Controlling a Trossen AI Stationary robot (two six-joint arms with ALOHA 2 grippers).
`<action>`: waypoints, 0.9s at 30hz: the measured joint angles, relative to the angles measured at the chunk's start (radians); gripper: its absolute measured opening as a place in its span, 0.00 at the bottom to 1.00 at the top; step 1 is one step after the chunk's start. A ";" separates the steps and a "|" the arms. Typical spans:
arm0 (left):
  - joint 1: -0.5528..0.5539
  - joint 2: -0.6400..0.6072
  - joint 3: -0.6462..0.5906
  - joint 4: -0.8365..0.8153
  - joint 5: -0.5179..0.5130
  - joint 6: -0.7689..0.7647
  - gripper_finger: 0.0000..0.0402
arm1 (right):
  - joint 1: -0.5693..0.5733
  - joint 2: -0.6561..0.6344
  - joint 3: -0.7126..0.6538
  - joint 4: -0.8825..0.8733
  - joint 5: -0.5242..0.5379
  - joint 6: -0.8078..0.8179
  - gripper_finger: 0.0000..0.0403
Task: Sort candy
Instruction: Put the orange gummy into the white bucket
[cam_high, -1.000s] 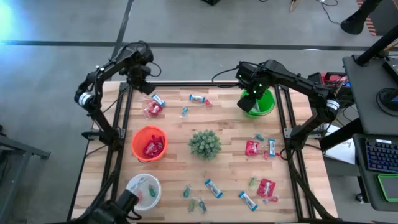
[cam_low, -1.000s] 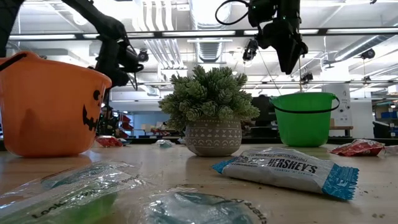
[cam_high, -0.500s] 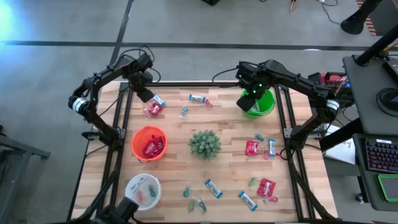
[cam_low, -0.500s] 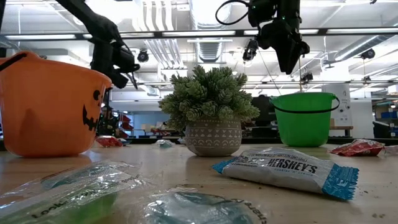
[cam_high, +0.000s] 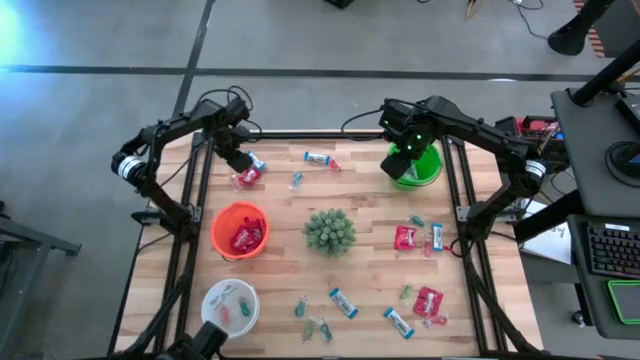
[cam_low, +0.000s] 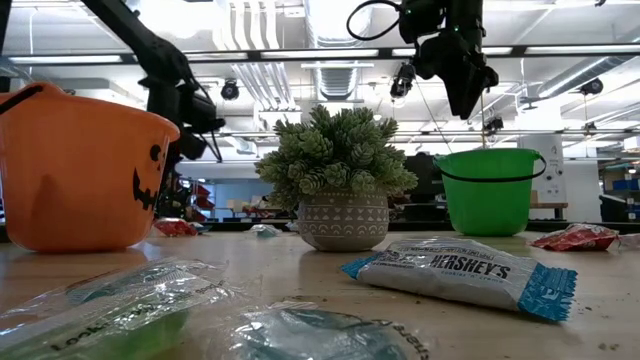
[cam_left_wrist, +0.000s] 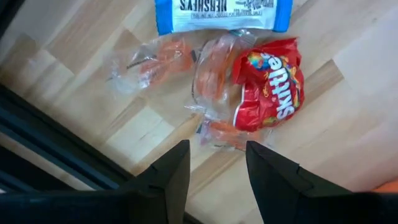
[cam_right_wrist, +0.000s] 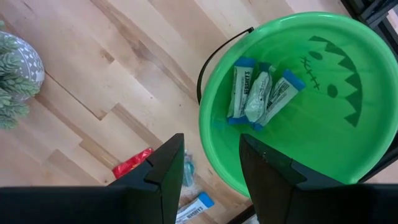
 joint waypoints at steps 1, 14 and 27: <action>0.000 0.001 -0.003 0.004 0.000 -0.007 0.35 | 0.000 0.000 0.000 0.000 0.000 0.000 0.36; -0.001 0.054 -0.004 0.041 0.019 -0.097 0.35 | 0.000 0.000 0.000 0.000 0.000 0.015 0.36; -0.003 0.103 -0.004 0.059 0.026 -0.127 0.35 | 0.000 0.000 0.000 0.002 0.000 0.015 0.36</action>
